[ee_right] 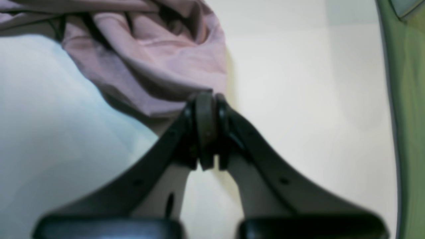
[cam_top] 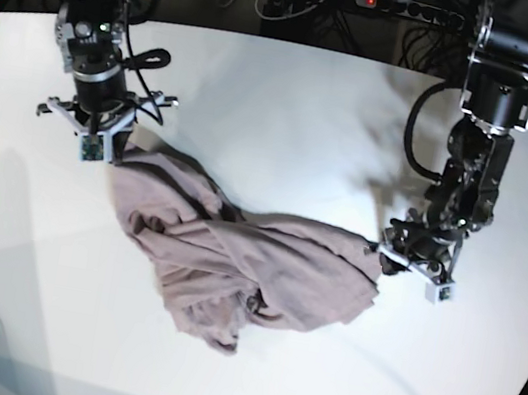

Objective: Layout the t-shirt on the table in an organized manner, then fold the t-shirt properly
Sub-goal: 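Lift the t-shirt with both grippers and pull them apart to stretch it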

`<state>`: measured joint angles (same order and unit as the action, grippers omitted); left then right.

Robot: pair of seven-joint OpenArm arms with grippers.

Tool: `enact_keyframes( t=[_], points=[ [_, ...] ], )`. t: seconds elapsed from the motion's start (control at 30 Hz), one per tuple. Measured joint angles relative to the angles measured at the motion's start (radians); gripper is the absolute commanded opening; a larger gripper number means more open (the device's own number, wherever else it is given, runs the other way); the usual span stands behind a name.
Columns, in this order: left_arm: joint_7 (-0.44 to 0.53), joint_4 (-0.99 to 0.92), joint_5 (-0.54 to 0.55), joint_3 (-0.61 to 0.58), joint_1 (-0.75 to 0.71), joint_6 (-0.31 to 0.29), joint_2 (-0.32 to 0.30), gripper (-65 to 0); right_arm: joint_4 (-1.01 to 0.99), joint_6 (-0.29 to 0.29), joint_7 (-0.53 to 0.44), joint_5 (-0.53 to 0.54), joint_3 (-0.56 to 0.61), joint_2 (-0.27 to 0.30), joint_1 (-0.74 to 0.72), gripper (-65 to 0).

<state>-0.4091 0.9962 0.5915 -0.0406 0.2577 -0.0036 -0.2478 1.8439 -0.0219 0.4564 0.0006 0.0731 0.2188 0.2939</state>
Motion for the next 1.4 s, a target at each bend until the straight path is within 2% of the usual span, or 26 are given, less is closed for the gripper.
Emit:
enact_keyframes(
  t=[0.1,0.13,0.17,0.23,0.27,0.43,0.53,0.67,0.83,0.97,1.03,1.17,1.4],
  points=[
    [0.011,-0.005,0.001,-0.029,0.003,0.0,0.004,-45.6,0.0,0.0,0.0,0.0,0.0,0.0,0.0,-65.0],
    [0.019,-0.006,-0.002,-0.029,0.003,0.0,0.014,-47.8,0.0,0.0,0.0,0.0,0.0,0.0,0.0,-65.0],
    [0.023,-0.006,-0.003,-0.034,0.003,0.0,0.022,-51.8,0.0,0.0,0.0,0.0,0.0,0.0,0.0,-65.0],
    [0.013,-0.008,0.0,-0.04,0.003,0.0,0.033,-63.7,0.0,0.0,0.0,0.0,0.0,0.0,0.0,-65.0],
    [0.013,-0.009,0.004,-0.042,0.003,0.0,0.035,-65.0,0.0,0.0,0.0,0.0,0.0,0.0,0.0,-65.0],
    [0.011,0.006,0.017,-0.039,-0.016,-0.005,0.032,-64.8,0.0,0.0,0.0,0.0,0.0,-0.001,0.0,-65.0],
    [-0.031,0.119,0.029,-0.009,-0.089,-0.008,0.018,-64.7,0.0,0.0,0.0,0.0,0.0,0.0,-0.002,-65.0],
    [-0.218,0.333,0.088,0.129,-0.205,0.008,-0.018,-64.7,0.0,0.0,0.001,0.001,-0.019,0.002,-0.013,-65.0],
    [-0.372,0.607,0.184,0.435,-0.229,-0.007,-0.037,-64.7,0.0,-0.003,-0.003,0.003,-0.119,-0.003,-0.082,-65.0],
    [-0.532,0.694,0.214,0.65,-0.245,-0.007,-0.032,-64.7,0.0,-0.001,0.002,0.004,-0.205,-0.003,-0.129,-65.0],
    [-0.571,0.703,0.226,0.73,-0.24,-0.007,-0.032,-64.7,0.0,0.0,0.004,0.004,-0.251,-0.022,-0.157,-65.0],
    [-0.606,0.686,0.228,0.781,-0.23,-0.007,-0.052,-64.7,0.003,0.0,-0.003,0.0,-0.327,-0.061,-0.176,-65.0],
    [-0.608,0.563,0.223,0.781,-0.352,-0.004,-0.043,-64.7,-0.059,-0.005,-0.003,0.008,-0.355,-0.068,-0.155,-65.0]
  ],
)
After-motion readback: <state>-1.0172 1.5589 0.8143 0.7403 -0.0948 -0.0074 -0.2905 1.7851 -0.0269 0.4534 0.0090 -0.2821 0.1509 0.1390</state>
